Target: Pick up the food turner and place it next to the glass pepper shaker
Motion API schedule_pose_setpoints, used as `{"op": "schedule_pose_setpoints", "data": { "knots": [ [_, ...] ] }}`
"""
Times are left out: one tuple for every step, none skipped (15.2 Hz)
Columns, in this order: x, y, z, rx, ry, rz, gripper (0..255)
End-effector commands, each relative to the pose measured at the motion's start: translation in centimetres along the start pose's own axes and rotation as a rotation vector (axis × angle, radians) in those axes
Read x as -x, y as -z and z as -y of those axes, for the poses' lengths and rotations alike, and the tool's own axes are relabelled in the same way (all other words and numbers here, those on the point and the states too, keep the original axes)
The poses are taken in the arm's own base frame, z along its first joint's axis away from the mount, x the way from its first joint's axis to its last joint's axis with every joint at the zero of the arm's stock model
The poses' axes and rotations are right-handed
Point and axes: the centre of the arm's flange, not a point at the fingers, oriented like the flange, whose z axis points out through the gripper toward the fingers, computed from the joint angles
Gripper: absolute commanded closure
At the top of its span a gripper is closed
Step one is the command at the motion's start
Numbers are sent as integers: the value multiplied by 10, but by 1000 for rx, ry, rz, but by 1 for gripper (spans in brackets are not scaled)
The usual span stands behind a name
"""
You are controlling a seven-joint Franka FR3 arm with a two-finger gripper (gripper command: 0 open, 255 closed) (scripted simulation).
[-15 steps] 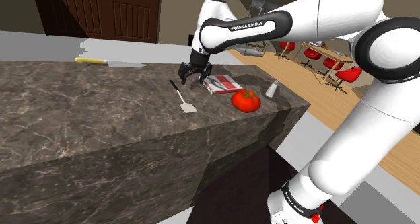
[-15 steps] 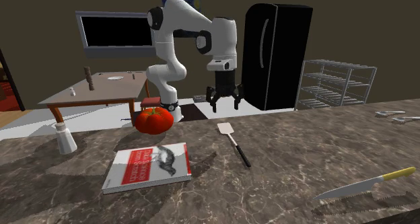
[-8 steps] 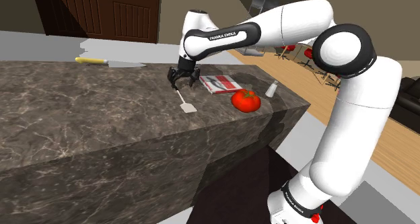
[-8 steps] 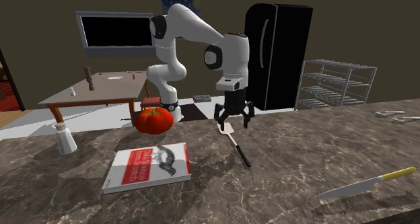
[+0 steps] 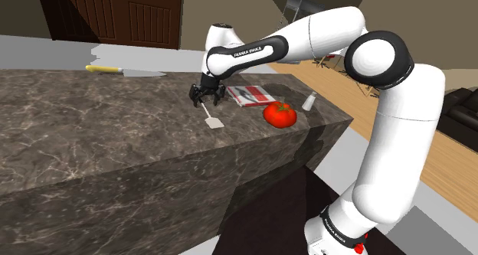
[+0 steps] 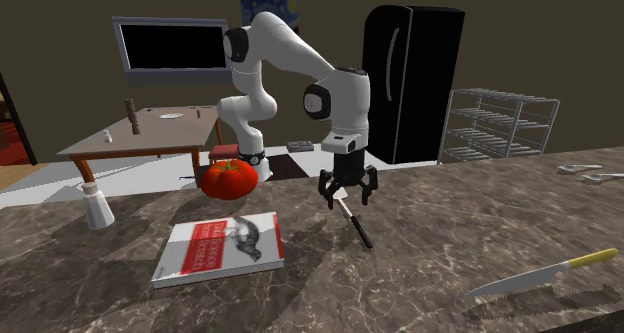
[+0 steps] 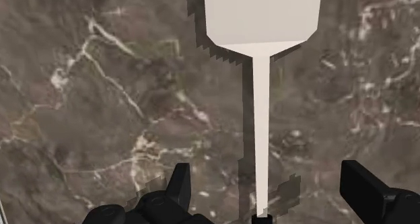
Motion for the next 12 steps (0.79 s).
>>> {"op": "schedule_pose_setpoints", "data": {
  "knots": [
    [0,-2,0,0,0,0,0],
    [0,-2,0,0,0,0,0],
    [0,-2,0,0,0,0,0],
    [0,-2,0,0,0,0,0],
    [0,-2,0,0,0,0,0],
    [0,-2,0,0,0,0,0],
    [0,-2,0,0,0,0,255],
    [0,-2,0,0,0,0,255],
    [0,-2,0,0,0,0,255],
    [0,-2,0,0,0,0,255],
    [0,-2,0,0,0,0,255],
    [0,-2,0,0,0,0,255]
  ]
}}
